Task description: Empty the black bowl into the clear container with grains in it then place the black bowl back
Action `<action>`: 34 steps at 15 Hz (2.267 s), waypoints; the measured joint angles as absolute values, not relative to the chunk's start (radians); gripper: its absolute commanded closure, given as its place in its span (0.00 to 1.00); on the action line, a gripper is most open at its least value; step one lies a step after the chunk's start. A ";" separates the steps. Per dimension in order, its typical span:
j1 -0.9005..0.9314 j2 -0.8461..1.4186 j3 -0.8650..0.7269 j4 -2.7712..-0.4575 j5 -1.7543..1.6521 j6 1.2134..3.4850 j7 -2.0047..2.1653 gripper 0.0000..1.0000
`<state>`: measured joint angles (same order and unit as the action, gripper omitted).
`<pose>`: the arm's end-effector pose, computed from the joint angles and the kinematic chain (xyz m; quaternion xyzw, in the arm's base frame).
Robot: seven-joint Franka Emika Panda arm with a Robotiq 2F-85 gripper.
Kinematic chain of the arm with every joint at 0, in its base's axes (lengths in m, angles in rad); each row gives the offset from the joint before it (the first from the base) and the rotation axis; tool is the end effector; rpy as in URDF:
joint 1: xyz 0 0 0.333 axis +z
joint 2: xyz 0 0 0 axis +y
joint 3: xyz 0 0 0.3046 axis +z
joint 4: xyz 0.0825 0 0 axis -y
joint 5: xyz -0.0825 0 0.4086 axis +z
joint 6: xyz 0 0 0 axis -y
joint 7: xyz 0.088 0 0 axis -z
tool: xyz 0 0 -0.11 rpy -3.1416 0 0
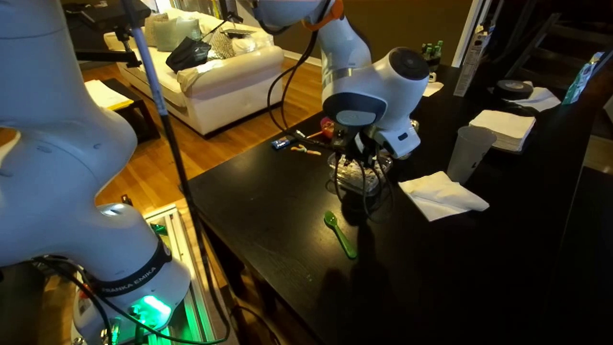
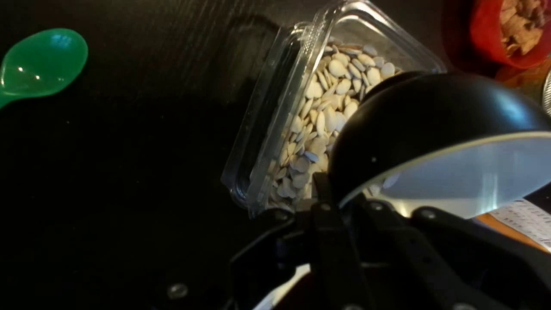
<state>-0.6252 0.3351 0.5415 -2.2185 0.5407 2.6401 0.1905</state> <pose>0.5706 -0.0556 0.2206 -0.9011 0.3682 -0.0347 0.2264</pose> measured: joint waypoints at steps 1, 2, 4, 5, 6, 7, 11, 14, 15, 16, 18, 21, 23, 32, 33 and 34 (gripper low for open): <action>-0.596 0.335 0.504 -2.205 0.599 2.596 0.140 0.98; -0.562 0.334 0.462 -2.191 0.650 2.551 0.100 0.98; -0.485 0.334 0.367 -2.165 0.726 2.468 0.046 0.98; -0.447 0.334 0.320 -2.155 0.753 2.430 0.030 0.98; -0.410 0.334 0.277 -2.146 0.777 2.393 0.021 0.98; -0.377 0.336 0.239 -2.137 0.800 2.355 0.013 0.98; -0.283 0.353 0.132 -2.112 0.864 2.259 0.007 0.98; -0.241 0.376 0.082 -2.096 0.901 2.228 0.007 0.98; -0.234 0.385 0.071 -2.090 0.913 2.218 0.007 0.98; -0.230 0.396 0.061 -2.084 0.937 2.202 0.007 0.98; -0.231 0.421 0.045 -2.069 0.990 2.154 0.005 0.98; -0.231 0.462 0.019 -2.047 1.056 2.078 -0.001 0.98; -0.232 0.489 0.002 -2.031 1.093 2.027 -0.003 0.98; -0.238 0.578 -0.044 -1.981 1.274 1.826 -0.036 0.98; -0.238 0.583 -0.049 -1.979 1.286 1.812 -0.040 0.98; -0.238 0.589 -0.054 -1.977 1.298 1.794 -0.046 0.98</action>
<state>-0.2380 0.5888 -0.0536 -1.9774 1.2982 1.7942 -0.0461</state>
